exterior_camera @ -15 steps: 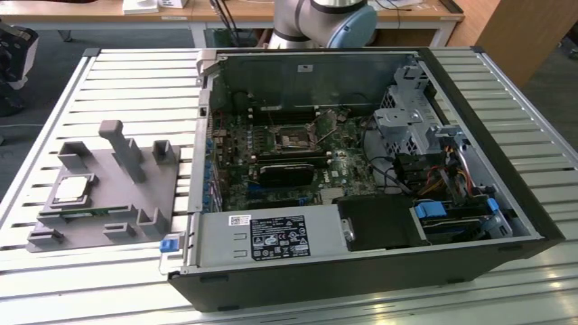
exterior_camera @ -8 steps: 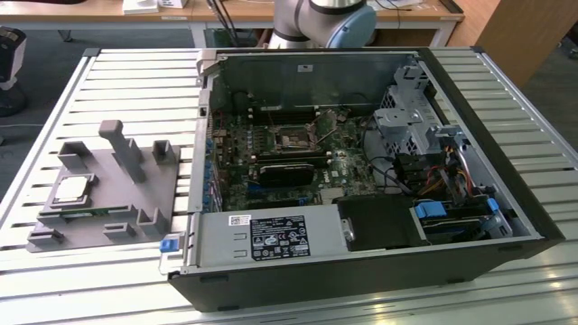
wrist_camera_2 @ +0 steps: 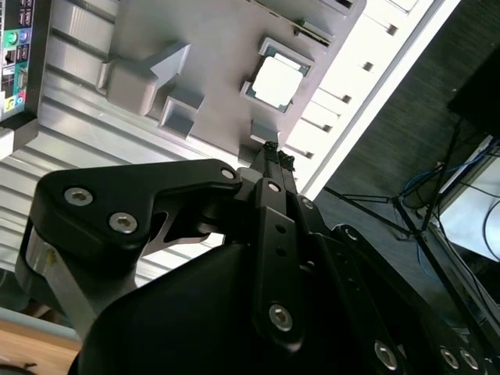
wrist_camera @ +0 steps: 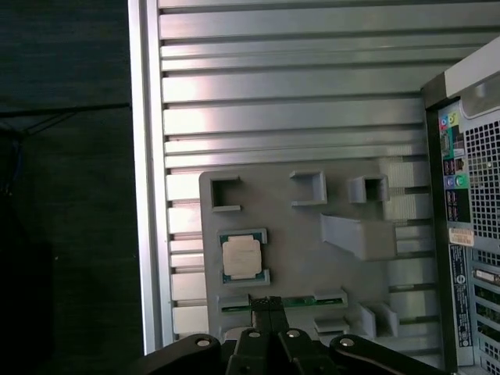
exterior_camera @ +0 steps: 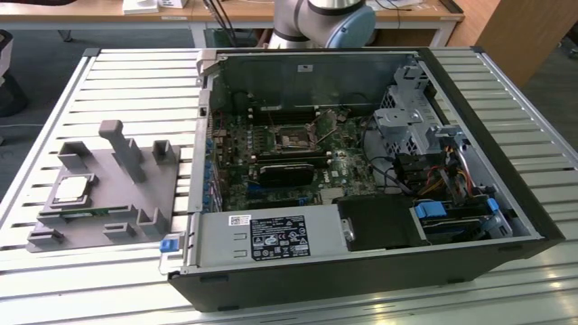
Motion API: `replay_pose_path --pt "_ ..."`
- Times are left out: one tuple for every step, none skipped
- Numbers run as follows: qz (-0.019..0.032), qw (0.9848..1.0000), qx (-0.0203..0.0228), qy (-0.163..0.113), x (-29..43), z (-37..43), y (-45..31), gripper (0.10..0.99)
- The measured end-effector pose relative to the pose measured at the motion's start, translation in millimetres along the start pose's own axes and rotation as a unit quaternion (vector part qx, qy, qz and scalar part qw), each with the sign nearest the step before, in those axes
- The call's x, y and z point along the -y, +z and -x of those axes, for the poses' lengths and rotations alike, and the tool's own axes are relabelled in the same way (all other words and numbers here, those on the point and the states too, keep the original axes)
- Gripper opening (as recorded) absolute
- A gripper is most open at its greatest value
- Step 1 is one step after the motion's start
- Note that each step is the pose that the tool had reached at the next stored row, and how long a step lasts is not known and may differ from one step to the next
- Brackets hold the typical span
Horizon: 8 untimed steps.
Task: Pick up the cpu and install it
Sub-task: 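Reach for the cpu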
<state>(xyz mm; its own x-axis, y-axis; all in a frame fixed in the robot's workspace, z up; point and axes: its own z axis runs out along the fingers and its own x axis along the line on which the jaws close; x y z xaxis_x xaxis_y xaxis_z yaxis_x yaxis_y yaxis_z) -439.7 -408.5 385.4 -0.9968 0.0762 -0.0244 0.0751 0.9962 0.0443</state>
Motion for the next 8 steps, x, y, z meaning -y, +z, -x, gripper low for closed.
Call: replay_pose_path --pt "0.0 1.0 0.0 0.0 0.1 -1.9 0.1 0.106" --pt "0.0 1.0 0.0 0.0 0.3 -3.6 0.1 0.106" --pt "0.0 1.0 0.0 0.0 0.4 -5.1 0.1 0.106" --pt "0.0 1.0 0.0 0.0 0.5 -6.8 0.2 0.106" --pt "0.0 1.0 0.0 0.0 0.6 -8.5 0.3 0.106" --pt "0.0 1.0 0.0 0.0 0.8 -10.3 0.4 0.106" --pt "0.0 1.0 0.0 0.0 0.9 -12.1 0.5 0.106" --pt "0.0 1.0 0.0 0.0 1.1 -13.8 0.7 0.106"
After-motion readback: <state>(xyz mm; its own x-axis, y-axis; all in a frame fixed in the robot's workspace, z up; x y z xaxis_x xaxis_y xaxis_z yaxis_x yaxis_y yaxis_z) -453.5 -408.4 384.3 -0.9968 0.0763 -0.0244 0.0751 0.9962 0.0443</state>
